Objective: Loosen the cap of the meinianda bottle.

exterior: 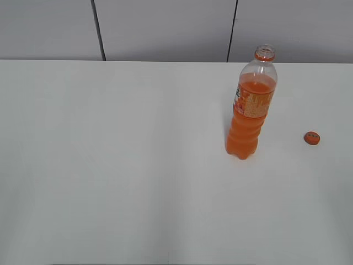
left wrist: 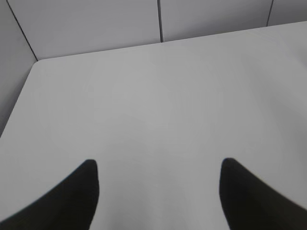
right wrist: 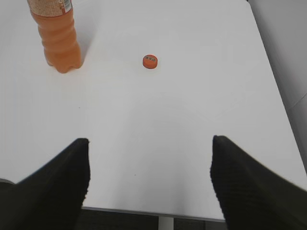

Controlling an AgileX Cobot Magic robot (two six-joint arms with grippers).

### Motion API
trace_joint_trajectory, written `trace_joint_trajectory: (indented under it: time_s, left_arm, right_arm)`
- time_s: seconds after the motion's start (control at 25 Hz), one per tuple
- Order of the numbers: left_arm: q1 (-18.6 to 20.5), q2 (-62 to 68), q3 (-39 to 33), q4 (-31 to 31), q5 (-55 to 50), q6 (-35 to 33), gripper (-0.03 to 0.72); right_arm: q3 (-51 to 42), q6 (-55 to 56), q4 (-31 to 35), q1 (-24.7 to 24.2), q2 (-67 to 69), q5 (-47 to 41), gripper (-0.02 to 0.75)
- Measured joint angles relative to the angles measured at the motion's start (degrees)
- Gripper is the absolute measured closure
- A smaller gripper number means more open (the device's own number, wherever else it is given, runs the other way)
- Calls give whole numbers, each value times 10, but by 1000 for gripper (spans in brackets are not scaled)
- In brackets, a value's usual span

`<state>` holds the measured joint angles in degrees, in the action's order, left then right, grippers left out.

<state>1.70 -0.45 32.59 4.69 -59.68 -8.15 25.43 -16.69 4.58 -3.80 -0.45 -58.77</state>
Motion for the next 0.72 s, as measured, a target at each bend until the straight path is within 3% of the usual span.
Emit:
trace_joint_trajectory:
  time_s: [0.72]
  left_arm:
    - [0,0,0,0,0,0,206]
  right_arm:
    - [0,7,1,0,0,0,150]
